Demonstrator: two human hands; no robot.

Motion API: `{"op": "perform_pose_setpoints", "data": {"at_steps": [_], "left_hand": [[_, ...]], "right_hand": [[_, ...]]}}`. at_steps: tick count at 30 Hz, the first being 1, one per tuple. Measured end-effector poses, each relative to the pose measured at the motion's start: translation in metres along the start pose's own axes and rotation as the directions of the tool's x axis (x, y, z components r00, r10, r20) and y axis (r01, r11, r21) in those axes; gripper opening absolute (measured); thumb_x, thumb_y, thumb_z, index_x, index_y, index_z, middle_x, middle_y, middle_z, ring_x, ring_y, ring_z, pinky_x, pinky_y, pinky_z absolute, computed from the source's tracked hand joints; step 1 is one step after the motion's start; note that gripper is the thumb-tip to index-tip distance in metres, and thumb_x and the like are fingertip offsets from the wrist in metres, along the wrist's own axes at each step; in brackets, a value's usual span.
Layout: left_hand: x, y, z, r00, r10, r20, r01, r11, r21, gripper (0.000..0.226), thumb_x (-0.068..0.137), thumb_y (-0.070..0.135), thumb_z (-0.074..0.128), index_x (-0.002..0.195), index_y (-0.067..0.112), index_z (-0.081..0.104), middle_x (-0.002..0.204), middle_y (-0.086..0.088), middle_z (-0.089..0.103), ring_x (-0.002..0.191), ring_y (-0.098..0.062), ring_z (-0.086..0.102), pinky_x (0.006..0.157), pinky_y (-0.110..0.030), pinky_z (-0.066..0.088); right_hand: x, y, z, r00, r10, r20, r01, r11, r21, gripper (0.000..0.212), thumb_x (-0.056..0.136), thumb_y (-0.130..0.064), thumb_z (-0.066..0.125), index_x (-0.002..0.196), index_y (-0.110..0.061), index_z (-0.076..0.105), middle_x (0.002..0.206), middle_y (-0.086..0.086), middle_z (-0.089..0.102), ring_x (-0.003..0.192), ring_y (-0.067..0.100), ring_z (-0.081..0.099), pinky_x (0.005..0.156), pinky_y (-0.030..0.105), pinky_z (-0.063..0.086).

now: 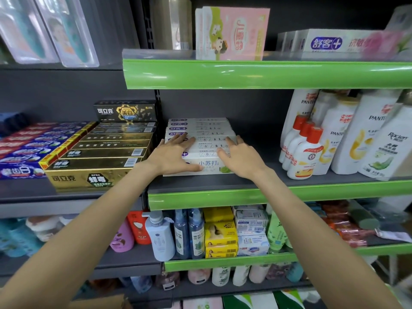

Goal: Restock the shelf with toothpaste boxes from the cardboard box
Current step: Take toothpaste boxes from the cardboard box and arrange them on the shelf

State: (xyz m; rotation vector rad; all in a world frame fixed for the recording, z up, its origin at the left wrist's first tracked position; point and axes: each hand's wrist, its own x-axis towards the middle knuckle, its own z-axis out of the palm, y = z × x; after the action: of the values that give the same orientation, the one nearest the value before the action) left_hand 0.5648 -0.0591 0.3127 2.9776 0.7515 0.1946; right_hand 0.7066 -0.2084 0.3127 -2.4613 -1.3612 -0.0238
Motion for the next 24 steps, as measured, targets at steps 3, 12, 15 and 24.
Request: {"op": "perform_pose_setpoints", "data": {"at_steps": [3, 12, 15, 24], "left_hand": [[0.000, -0.001, 0.000, 1.000, -0.002, 0.004, 0.002, 1.000, 0.008, 0.097, 0.074, 0.074, 0.050, 0.150, 0.031, 0.008, 0.159, 0.001, 0.002, 0.146, -0.016, 0.003, 0.117, -0.044, 0.004], [-0.001, -0.005, -0.002, 0.998, 0.024, 0.062, -0.028, 0.997, 0.072, 0.100, 0.072, 0.080, 0.041, 0.151, 0.031, 0.002, 0.159, 0.001, -0.003, 0.146, -0.016, 0.000, 0.117, -0.046, 0.004], [0.000, -0.003, -0.011, 0.990, -0.016, 0.137, 0.014, 1.000, 0.017, 0.101, 0.068, 0.088, 0.025, 0.150, 0.033, 0.005, 0.159, 0.006, -0.001, 0.146, -0.016, -0.002, 0.118, -0.048, 0.002], [0.071, -0.025, -0.008, 0.964, -0.175, 0.198, 0.181, 0.983, -0.015, 0.119, 0.051, 0.098, -0.006, 0.150, 0.030, -0.005, 0.159, -0.006, -0.004, 0.144, -0.032, -0.013, 0.117, -0.049, -0.002]], "right_hand": [[-0.001, -0.003, -0.001, 0.999, 0.012, 0.040, -0.012, 1.000, 0.020, 0.059, 0.100, -0.041, 0.023, 0.150, -0.008, 0.016, 0.153, 0.028, 0.012, 0.142, 0.036, 0.019, 0.108, 0.037, 0.029], [0.000, -0.004, 0.003, 0.999, 0.009, 0.052, -0.011, 0.999, 0.040, 0.059, 0.101, -0.041, 0.023, 0.150, -0.008, 0.015, 0.156, 0.023, 0.006, 0.146, 0.033, 0.000, 0.115, 0.039, 0.017], [0.008, 0.005, -0.003, 0.999, -0.038, 0.023, 0.038, 0.999, 0.003, 0.060, 0.099, -0.047, 0.025, 0.150, -0.016, 0.020, 0.158, 0.013, 0.007, 0.147, 0.026, 0.000, 0.117, 0.038, 0.009], [0.086, -0.005, -0.012, 0.990, -0.080, 0.113, 0.089, 0.993, -0.081, 0.052, 0.100, -0.044, 0.026, 0.143, -0.014, 0.033, 0.151, 0.010, 0.030, 0.138, 0.027, 0.029, 0.114, 0.042, 0.026]]}}
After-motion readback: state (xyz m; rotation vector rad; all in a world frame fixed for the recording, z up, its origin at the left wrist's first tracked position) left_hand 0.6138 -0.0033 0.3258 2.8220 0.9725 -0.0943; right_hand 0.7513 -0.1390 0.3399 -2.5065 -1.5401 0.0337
